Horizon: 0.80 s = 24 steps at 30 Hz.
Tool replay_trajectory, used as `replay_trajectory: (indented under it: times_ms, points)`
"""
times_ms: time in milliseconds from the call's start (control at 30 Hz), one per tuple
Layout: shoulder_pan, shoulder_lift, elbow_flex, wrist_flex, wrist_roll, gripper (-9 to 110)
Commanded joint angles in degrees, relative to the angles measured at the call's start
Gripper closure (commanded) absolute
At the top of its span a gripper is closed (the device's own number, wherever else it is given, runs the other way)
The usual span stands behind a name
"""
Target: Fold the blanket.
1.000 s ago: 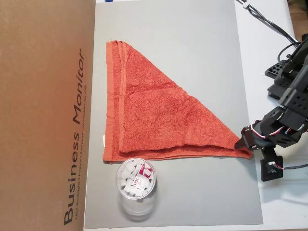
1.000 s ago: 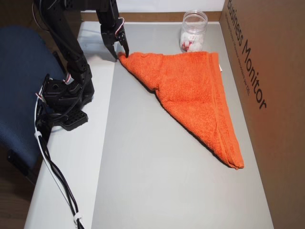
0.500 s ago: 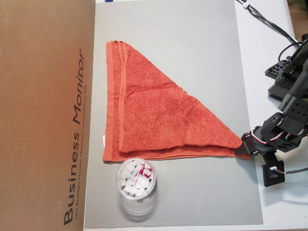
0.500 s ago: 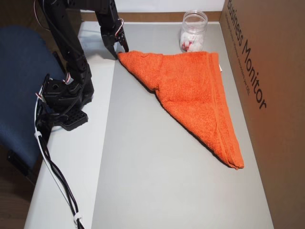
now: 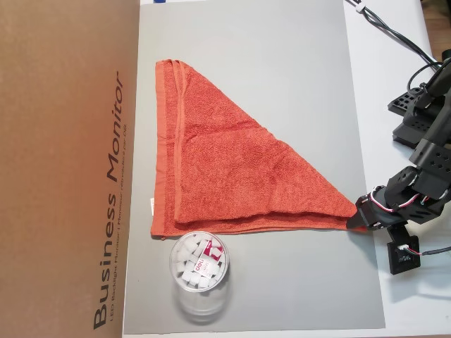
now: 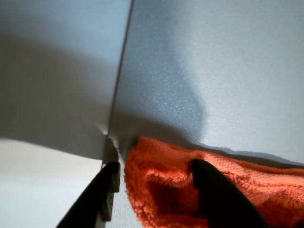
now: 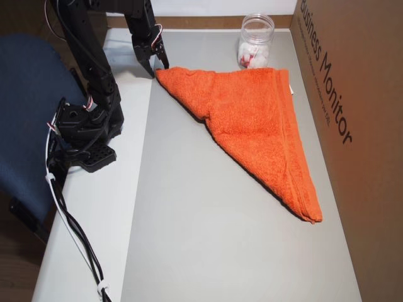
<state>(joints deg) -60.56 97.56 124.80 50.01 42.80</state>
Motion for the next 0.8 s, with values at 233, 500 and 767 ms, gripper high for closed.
replay_trajectory:
  times_ms: [233, 500, 767]
  points:
    - [0.7, 1.0, -0.7, -0.4, -0.1, 92]
    - [1.1, 1.1, -1.1, -0.5, 0.7, 94]
    - [3.6, 1.1, -3.1, -0.5, 0.8, 97]
